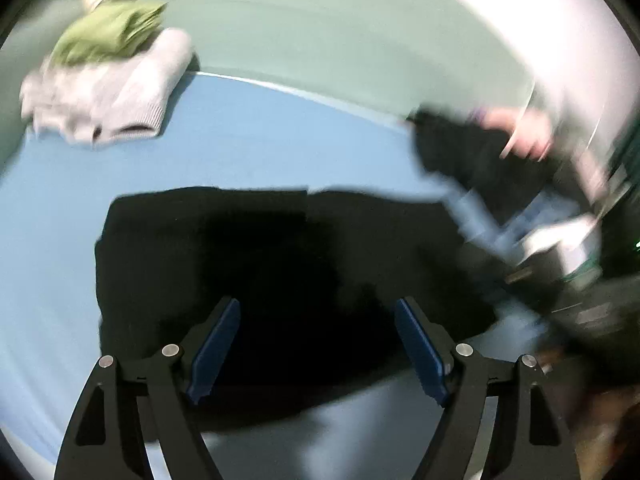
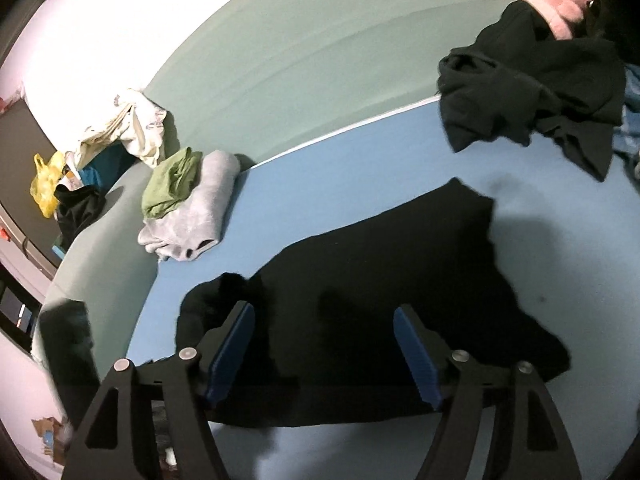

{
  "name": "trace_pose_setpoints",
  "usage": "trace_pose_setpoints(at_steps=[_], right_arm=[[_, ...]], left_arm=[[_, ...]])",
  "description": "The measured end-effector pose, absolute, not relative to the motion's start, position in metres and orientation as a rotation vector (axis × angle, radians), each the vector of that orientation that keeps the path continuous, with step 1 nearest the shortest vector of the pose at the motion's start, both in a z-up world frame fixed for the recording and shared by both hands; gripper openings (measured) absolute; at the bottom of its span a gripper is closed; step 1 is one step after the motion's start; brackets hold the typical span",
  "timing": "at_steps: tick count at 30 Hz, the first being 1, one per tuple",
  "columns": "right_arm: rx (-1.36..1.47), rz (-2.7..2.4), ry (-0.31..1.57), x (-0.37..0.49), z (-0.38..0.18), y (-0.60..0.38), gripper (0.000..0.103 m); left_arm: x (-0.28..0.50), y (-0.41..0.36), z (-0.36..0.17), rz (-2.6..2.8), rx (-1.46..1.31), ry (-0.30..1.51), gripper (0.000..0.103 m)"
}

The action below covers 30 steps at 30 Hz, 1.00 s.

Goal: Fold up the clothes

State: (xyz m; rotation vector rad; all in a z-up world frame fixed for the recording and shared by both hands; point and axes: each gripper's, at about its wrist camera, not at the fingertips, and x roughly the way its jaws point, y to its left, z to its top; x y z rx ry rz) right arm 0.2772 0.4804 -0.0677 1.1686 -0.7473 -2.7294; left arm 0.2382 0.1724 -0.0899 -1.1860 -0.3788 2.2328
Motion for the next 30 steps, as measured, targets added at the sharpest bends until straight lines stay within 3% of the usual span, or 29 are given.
trace_pose_setpoints(at_steps=[4,7,8,9,10,12,18,22,28,30], right_arm=[[1.127,-2.757,-0.69,0.274,-0.059,0.469,0.076],[1.084,-2.756,-0.664,0.27,-0.048,0.459,0.073],[1.059,-2.751,-0.644,0.268,-0.043,0.453,0.058],[1.035,-2.748,-0.609,0.266,-0.037,0.446,0.044],[1.02,-2.754,-0.561,0.262,-0.032,0.436,0.041],[1.03,-2.752,-0.452,0.249,-0.027,0.412,0.024],[1.104,-2.62,-0.092,0.208,-0.029,0.326,0.025],[1.3,-2.523,0.034,0.189,-0.064,0.304,0.028],[1.496,-2.452,0.207,0.219,-0.103,0.319,0.027],[1.497,-2.429,0.183,0.221,-0.092,0.32,0.031]], left_arm=[[0.248,0.097,-0.081,2.215,-1.076,-0.899,0.08],[0.243,0.064,-0.093,2.304,-1.203,-1.021,0.077],[0.243,0.06,-0.101,2.429,-1.337,-0.973,0.068],[0.239,0.061,-0.11,2.431,-1.396,-0.978,0.028],[0.234,0.062,-0.119,2.403,-1.435,-1.0,0.008],[0.224,0.069,-0.133,2.366,-1.488,-1.009,0.006],[0.198,0.107,-0.134,2.423,-1.481,-0.761,0.006],[0.207,0.119,-0.14,2.403,-1.5,-0.588,0.005],[0.226,0.122,-0.155,2.213,-1.563,-0.597,0.005],[0.222,0.113,-0.161,2.165,-1.567,-0.717,0.005]])
